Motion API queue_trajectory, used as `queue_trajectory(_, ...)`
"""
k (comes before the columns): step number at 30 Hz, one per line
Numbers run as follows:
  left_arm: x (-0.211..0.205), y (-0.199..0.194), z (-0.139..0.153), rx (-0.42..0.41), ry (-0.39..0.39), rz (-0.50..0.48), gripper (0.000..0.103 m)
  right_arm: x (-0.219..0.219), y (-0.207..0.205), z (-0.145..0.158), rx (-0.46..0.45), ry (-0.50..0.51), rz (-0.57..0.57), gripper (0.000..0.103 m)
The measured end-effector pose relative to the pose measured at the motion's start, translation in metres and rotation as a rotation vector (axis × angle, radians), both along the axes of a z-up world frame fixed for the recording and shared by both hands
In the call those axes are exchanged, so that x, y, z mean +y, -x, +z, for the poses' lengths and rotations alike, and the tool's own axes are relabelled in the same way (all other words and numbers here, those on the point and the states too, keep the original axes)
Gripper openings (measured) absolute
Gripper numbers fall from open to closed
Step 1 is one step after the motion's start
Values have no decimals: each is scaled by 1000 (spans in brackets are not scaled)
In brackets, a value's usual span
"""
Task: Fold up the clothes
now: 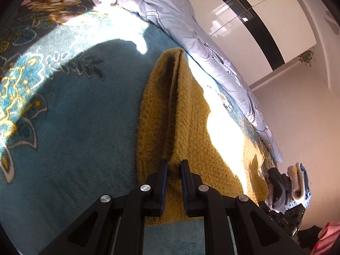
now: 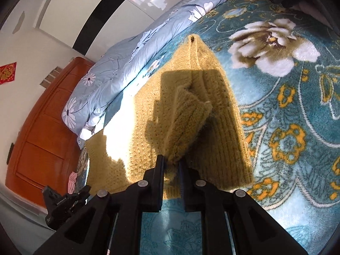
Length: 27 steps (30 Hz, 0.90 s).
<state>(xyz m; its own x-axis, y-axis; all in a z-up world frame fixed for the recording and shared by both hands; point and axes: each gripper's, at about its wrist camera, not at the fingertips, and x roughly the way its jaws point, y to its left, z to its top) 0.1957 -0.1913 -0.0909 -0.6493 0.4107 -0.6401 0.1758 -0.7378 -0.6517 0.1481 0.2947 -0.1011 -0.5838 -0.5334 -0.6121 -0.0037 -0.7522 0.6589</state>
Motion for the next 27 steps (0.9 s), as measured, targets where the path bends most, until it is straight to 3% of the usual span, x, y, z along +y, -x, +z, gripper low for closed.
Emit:
queue_trajectory(1, -2, -1, 4, 8, 24, 15, 22, 2, -1, 5, 18, -21, -1, 24)
queue_trajectory(2, -4, -3, 7, 12, 59, 38, 33, 4, -1, 10, 36, -45, -7, 29)
queue_trajectory(3, -5, -3, 7, 8, 82, 52, 51, 7, -2, 14, 54, -75, -21, 40)
queue_trajectory(4, -7, -1, 5, 0, 98, 60, 57, 12, -2, 16, 67, -99, -35, 49)
queue_trajectory(5, -8, 0, 3, -9, 114, 68, 59, 17, -1, 16, 71, -113, -47, 51)
queue_trajectory(11, -16, 12, -30, -98, -21, 83, 60, 45, 6, -7, 0, -86, -120, 56)
queue_trajectory(15, -11, 13, -22, -85, -4, 70, 61, 49, 11, -17, -21, -21, -113, 57)
queue_trajectory(18, -6, 18, -23, -87, -39, 42, 61, 46, 14, -16, -7, 39, -89, 57)
queue_trajectory(22, 0, 20, -22, -97, -12, 55, 58, 40, 16, -14, 0, 24, -75, 57)
queue_trajectory(27, 0, 17, -19, -127, 63, 88, 28, 48, 11, -16, 8, 30, -90, 57)
